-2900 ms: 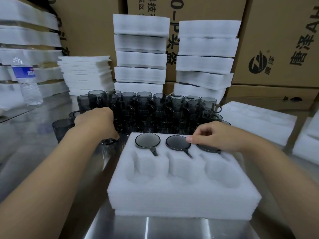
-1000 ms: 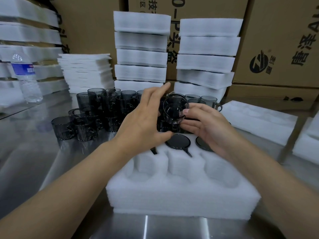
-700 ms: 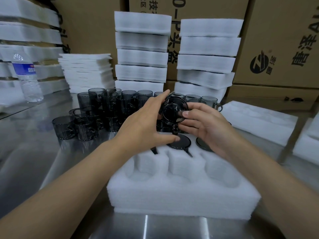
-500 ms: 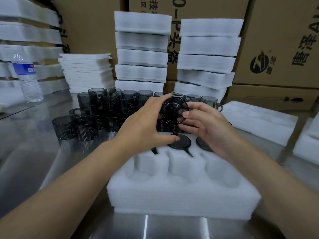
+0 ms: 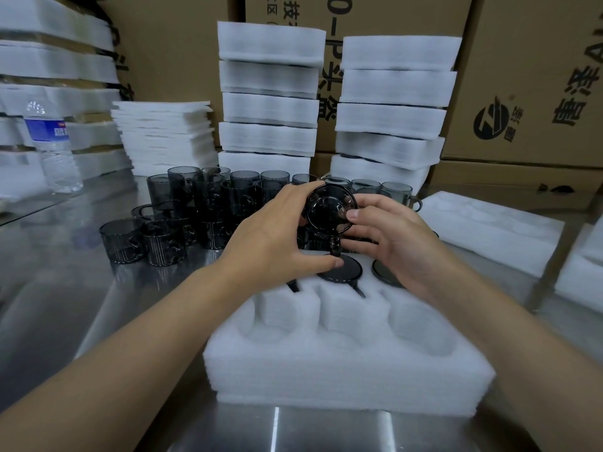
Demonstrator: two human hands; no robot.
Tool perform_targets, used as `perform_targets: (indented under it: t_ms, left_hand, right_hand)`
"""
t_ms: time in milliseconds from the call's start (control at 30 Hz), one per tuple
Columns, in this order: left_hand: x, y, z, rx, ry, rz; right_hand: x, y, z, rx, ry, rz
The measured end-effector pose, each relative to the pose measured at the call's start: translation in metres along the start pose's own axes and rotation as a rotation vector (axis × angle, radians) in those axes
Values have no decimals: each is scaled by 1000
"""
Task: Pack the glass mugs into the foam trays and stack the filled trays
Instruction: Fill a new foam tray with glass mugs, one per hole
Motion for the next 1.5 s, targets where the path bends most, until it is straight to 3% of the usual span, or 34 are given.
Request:
perform_targets:
  t_ms: [633,800,900,1033,1300,1500]
  left_hand:
    - [2,-1,-4,27,12,37]
    - [6,0,-5,60,-191,86]
    - [17,2,-5,60,-376,169]
    - [36,5,2,33,-625,420]
    - [65,1,33,92,-861,838]
    - [74,0,53,222,-888,847]
  right_hand:
    - [0,-1,-1,-3,-36,2]
    - [-3,-4,6,31,-106,0]
    - [-5,-7,13,45,-165,65]
    - [-12,-13,20,14,-245,143]
    - [-31,-30,24,-76,-370,232]
    - [-47,-42,26,-39,-622,254]
Point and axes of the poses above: each hand's wrist, its own y-axis towards the middle knuckle, its own x-axis out of the back of the hand, z = x × y, the point moved 1 cm from there along y, towards the middle knuckle, and after that the axes turned 8 degrees about y, right-handed, at the moved point
